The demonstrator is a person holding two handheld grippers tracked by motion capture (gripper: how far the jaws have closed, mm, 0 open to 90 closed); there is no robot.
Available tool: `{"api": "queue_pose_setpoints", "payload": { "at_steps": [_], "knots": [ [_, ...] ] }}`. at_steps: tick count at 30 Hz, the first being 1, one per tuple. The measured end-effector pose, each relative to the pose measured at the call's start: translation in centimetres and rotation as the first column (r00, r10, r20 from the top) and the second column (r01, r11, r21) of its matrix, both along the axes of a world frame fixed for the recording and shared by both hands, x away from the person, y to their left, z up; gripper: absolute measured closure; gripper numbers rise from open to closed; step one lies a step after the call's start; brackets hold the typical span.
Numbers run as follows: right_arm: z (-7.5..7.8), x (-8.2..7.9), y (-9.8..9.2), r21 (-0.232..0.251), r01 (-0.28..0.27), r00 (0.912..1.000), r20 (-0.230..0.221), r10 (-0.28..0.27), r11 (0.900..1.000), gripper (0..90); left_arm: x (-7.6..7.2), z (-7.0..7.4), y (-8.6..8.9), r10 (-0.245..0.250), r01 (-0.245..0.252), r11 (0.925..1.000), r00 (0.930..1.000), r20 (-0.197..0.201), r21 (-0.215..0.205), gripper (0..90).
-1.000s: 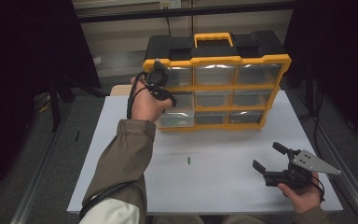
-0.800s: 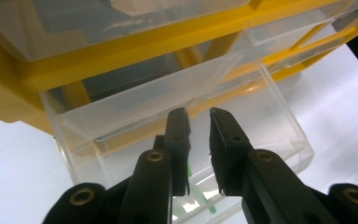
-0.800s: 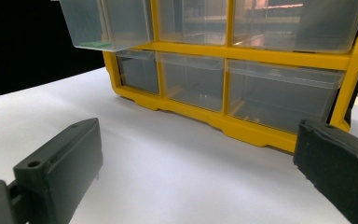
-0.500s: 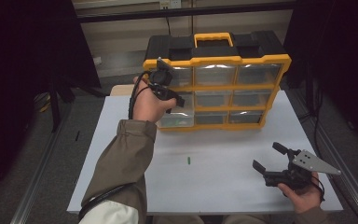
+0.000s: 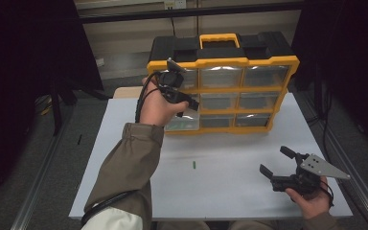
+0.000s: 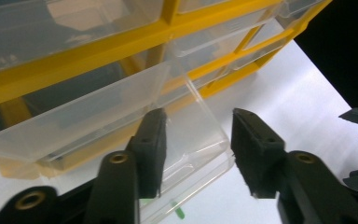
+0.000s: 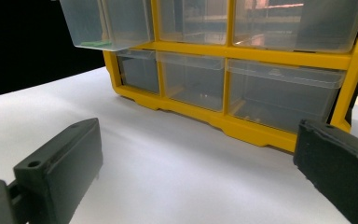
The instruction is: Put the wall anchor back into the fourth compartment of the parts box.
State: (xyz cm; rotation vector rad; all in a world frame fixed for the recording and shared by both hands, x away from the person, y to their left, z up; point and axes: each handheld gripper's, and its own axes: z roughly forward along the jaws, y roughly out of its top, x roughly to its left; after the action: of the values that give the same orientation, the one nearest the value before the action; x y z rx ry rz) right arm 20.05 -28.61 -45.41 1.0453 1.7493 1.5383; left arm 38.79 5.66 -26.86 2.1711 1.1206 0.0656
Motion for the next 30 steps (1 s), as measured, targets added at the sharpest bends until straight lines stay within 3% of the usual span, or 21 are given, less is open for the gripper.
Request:
{"api": "queue_pose_setpoints", "payload": {
  "at_steps": [8,16,30],
  "knots": [
    [0.0,0.0,0.1,0.003,0.001,1.0,-0.003,-0.001,1.0,1.1,-0.5,0.1,-0.7,-0.021,0.021,0.9997,0.9994,0.028,-0.015,42.7],
    [0.0,0.0,0.0,0.001,-0.001,1.0,0.0,0.001,1.0,1.2,-0.8,-0.3,-1.4,-0.077,0.078,0.9968,0.9957,0.051,-0.017,29.1],
    [0.0,0.0,0.1,0.007,0.007,1.0,-0.002,-0.007,1.0,1.1,-2.1,-0.2,-3.0,-0.178,0.179,0.9837,0.9824,0.058,-0.019,22.1]
  ]
}}
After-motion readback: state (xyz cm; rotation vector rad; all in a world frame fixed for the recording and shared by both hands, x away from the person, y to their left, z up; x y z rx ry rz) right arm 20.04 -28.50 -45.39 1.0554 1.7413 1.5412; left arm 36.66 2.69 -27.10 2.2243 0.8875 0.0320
